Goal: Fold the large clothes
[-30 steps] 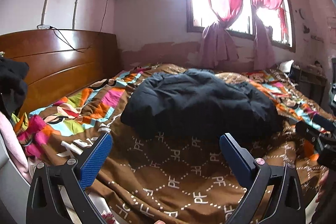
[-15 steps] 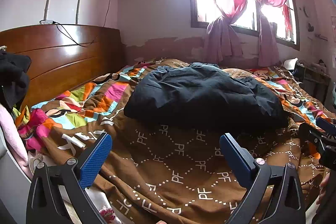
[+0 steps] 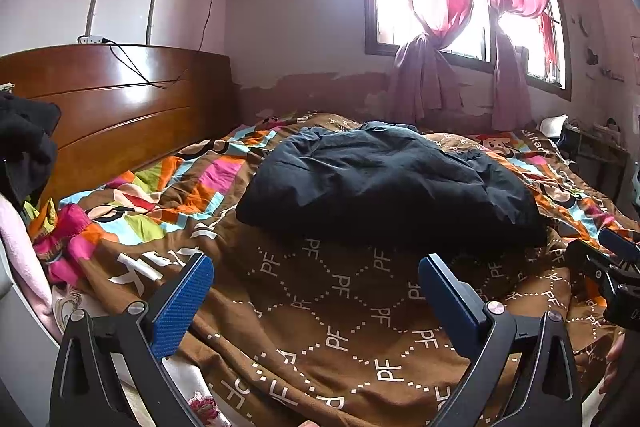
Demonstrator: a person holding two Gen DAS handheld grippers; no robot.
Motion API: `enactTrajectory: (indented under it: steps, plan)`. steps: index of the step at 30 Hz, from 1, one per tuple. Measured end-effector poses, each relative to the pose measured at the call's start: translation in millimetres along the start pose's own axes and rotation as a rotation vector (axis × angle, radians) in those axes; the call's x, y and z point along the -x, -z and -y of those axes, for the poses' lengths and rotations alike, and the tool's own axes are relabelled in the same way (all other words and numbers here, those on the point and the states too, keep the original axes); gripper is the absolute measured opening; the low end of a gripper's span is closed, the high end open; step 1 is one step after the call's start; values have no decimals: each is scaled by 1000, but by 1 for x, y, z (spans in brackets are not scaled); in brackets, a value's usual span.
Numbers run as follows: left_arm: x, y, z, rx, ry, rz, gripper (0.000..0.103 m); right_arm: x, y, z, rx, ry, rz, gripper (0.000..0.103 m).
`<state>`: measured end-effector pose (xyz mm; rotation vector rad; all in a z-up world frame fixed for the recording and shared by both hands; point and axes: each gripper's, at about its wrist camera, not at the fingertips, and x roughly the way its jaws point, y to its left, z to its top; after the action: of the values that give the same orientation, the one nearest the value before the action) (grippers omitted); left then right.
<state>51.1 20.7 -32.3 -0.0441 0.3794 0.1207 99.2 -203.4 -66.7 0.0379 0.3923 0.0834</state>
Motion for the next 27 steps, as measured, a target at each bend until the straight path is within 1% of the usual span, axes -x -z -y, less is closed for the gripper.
enactTrajectory:
  steps: [27]
  plan:
    - [3, 1, 3, 4, -4, 4, 103, 1, 0, 1, 1, -4, 5, 102]
